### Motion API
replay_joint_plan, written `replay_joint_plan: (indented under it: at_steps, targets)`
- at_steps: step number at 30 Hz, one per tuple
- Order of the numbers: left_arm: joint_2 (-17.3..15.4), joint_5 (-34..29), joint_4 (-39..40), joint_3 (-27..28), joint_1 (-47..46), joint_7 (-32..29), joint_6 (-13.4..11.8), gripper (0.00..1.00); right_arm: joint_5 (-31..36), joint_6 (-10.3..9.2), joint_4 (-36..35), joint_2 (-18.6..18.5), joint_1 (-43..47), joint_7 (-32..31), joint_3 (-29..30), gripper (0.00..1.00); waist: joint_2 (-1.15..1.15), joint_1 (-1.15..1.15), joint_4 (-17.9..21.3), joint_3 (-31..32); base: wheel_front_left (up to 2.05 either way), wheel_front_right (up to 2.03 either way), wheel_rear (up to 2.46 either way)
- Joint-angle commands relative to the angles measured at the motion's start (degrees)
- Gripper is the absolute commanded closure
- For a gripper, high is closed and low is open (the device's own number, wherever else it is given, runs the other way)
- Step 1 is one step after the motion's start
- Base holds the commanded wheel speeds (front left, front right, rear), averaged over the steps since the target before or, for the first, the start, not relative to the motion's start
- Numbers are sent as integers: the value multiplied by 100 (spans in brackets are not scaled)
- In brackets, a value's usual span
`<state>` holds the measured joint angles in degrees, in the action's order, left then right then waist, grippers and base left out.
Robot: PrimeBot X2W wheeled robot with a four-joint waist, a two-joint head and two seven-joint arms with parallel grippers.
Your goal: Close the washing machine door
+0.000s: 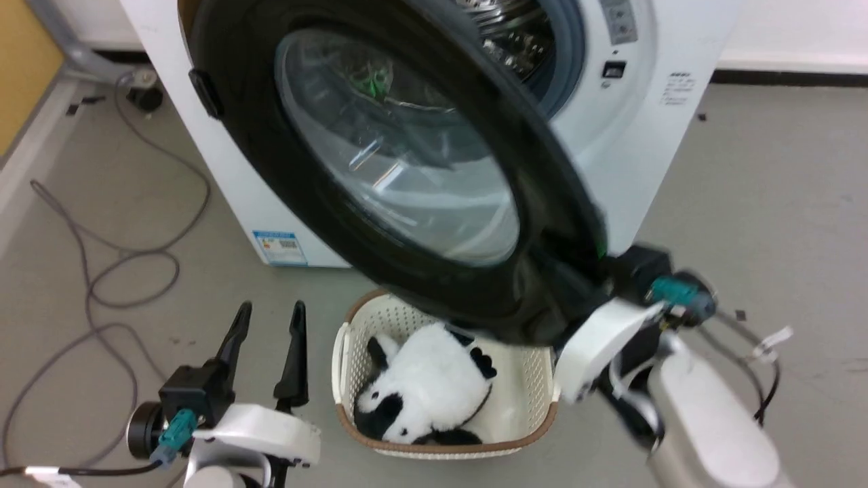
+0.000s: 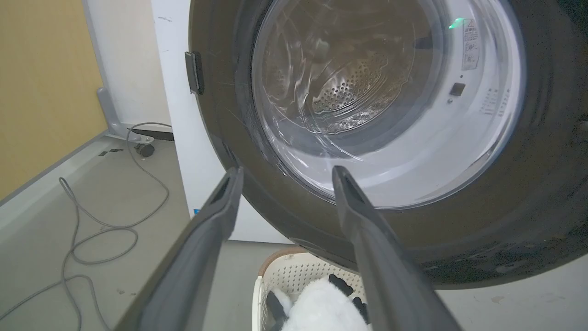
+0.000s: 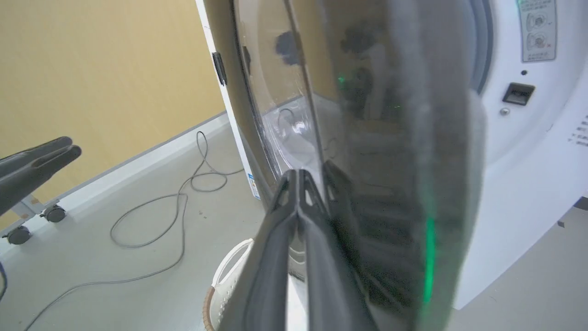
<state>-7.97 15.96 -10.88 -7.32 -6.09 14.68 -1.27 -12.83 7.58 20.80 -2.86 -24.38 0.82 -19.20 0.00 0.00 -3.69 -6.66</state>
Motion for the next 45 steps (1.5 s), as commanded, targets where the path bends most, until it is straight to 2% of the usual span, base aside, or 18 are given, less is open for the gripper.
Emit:
replay_joint_plan:
  at_steps: [1, 8, 22, 35, 45]
  targets:
    - [42, -73, 53, 14, -137, 31, 40, 0, 21, -9, 126, -5, -331, 84, 193, 100, 0, 0, -90, -182, 0, 0, 0]
    - [196, -194, 188, 57, -386, 31, 141, 0, 72, -9, 658, -26, -1223, 278, 925, 100, 0, 0, -243, -605, 0, 0, 0]
    - [417, -351, 168, 149, -700, 31, 374, 0, 384, -9, 1916, -220, -2882, 678, 1911, 100, 0, 0, -380, -1109, 0, 0, 0]
    - [482, -448, 222, 222, -840, 31, 452, 0, 675, -9, 2688, -455, -3674, 935, 2343, 100, 0, 0, -425, -1311, 0, 0, 0]
    - [501, -457, 101, 250, -782, 31, 480, 0, 668, -9, 3140, -406, -3638, 1191, 2441, 100, 0, 0, -353, -1071, 0, 0, 0]
